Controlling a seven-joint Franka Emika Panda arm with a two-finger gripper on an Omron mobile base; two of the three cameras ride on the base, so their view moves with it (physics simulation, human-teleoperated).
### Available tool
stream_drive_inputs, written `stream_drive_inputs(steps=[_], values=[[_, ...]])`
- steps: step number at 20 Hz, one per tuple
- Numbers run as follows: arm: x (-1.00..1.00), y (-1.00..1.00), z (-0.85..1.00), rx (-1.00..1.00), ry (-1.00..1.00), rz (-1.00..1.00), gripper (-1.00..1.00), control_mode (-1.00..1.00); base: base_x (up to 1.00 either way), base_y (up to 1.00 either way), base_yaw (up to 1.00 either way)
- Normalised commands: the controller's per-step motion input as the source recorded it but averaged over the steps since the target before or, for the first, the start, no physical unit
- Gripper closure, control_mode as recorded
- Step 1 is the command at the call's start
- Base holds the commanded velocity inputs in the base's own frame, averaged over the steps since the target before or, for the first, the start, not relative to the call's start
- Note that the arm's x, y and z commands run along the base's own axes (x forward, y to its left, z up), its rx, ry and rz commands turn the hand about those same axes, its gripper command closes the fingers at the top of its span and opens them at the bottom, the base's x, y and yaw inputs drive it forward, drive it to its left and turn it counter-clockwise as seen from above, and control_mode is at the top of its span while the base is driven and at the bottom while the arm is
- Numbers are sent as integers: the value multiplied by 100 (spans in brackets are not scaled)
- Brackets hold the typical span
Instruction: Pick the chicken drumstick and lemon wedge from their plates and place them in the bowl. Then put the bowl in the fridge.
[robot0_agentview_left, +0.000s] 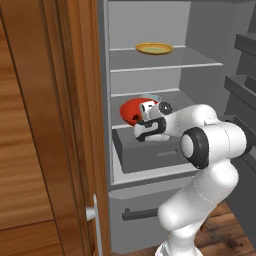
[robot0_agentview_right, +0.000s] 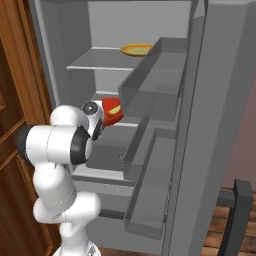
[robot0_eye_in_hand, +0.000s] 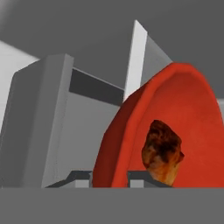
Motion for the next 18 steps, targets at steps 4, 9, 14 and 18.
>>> stream_drive_inputs(steps=[4,9,14,18], values=[[38,0,0,0,7,0,100,-100,0,0,0],[41,0,0,0,7,1,100,-100,0,0,0],[43,0,-6,0,8,3,100,-100,0,0,0],[37,0,-14,1,8,2,100,-100,0,0,0]])
